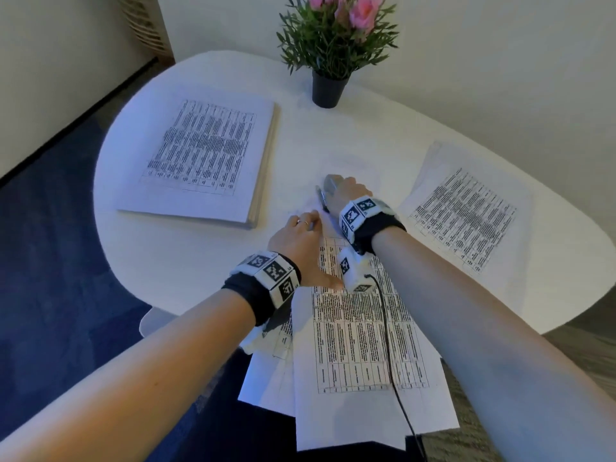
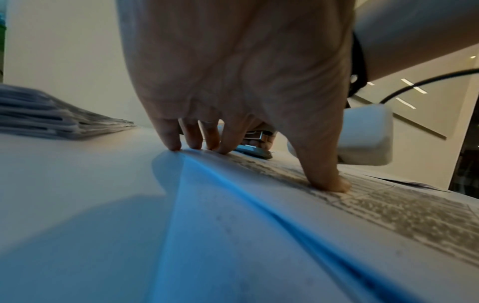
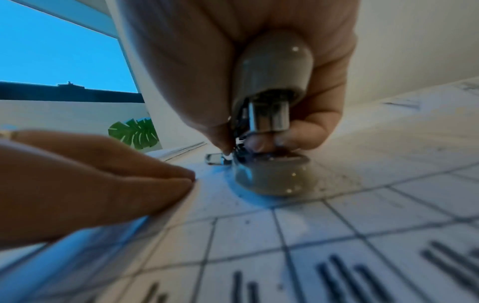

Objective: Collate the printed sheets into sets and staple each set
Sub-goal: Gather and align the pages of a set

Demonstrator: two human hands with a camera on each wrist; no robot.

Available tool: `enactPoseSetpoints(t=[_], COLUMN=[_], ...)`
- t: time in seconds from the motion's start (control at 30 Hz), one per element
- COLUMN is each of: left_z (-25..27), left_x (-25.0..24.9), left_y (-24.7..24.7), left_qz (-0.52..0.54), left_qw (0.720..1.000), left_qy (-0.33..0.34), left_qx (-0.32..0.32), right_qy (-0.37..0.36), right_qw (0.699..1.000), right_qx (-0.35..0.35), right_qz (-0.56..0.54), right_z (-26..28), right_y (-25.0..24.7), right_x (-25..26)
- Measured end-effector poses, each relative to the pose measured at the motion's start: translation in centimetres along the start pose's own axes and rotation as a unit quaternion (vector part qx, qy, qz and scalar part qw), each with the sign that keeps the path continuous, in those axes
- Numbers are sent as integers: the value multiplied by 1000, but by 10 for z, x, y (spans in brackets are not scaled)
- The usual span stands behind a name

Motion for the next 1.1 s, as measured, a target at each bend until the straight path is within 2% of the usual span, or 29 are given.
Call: enactPoseSetpoints(t=[0.23, 0.3, 0.4, 0.47, 0.5, 0.6, 0.67, 0.77, 0.83, 0.9, 0.97, 1.03, 1.1], left_z=[1, -3, -7, -6, -5, -2, 3, 8, 13, 17, 22, 28, 36], left_x=[10, 17, 20, 16, 14, 8, 6, 9, 11, 14, 24, 41, 58], left_y=[-1, -10, -23, -28, -30, -28, -24, -16, -9, -4, 0, 0, -1], left_qz=[71, 133, 268, 360, 380, 365, 336, 333, 325, 379, 438, 448, 464], left_qw=[997, 991, 957, 923, 915, 924, 938, 941, 944, 923, 892, 878, 864], left_qy=[4, -15, -81, -94, -97, -85, -70, -60, -54, -60, -94, -121, -132], left_qx=[37, 7, -82, -99, -93, -78, -59, -11, 3, -11, -59, -116, -144], right_qy=[-31, -60, -109, -139, -154, -187, -208, -226, -225, -215, -190, -143, -102], right_qw=[992, 985, 973, 969, 968, 962, 959, 960, 962, 968, 976, 983, 985], right_qx=[46, 46, 31, 14, 5, -16, -6, 24, 37, 38, 34, 21, -30], right_qz=[-116, -156, -203, -202, -197, -196, -193, -162, -152, -126, -105, -111, -133], right_z=[13, 32, 58, 72, 78, 92, 100, 108, 114, 116, 113, 105, 94], right_y=[-2, -6, -14, -19, -20, -18, -16, -7, -2, 3, 1, -6, -15], right_x=[-21, -30, -39, -43, -45, -48, -50, -54, -58, -65, -76, -95, -117])
Point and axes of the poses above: each hand's wrist, its own z-axis away from the middle knuckle, its own y-axis out of the palm, x = y × z, the point moved 2 cm from there along -z, towards the middle knuckle, and after that the axes turned 2 degrees about y, right-handed, at the moved point
